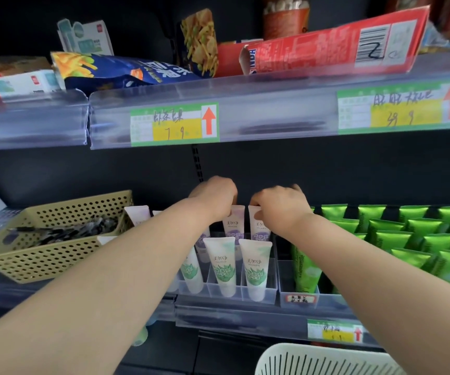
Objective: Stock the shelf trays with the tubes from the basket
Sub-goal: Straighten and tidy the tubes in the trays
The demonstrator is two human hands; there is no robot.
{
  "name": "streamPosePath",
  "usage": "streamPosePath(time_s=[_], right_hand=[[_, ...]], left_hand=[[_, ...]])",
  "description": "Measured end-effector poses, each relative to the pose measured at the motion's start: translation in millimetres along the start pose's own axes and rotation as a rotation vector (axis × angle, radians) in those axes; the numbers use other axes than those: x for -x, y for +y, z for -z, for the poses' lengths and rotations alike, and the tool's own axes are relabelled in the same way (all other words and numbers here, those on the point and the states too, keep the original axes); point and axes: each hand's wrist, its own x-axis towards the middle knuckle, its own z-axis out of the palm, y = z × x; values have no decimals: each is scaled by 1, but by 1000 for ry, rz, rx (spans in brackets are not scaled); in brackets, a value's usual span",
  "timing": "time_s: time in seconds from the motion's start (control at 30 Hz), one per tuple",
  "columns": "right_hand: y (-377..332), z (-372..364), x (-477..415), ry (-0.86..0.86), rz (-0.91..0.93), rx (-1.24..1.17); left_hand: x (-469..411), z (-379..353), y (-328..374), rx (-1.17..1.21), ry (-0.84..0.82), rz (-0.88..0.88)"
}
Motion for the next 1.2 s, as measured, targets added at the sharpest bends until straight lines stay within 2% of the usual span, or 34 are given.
streamPosePath(time_s=[0.17,0.3,0.4,0.6,0.73,0.93,1.2], right_hand=[[-5,4,-1,-10,12,2],[-21,8,-7,43,49,-27],[-42,9,-13,18,116,-73],[-82,5,-31,-46,195,-45],[-94,0,-39,-34,173,-9],[-93,-4,-42,74,101,40],[-92,-3,-42,15,86,39]], left_hand=[[7,9,-13,68,38,-18],[14,21,-35,92,61,29],[20,24,-56,52,77,80],[30,17,-92,-35,-57,140],[29,6,-103,-28,-41,156],[20,0,-103,0,72,155],[21,-1,-104,70,64,136]])
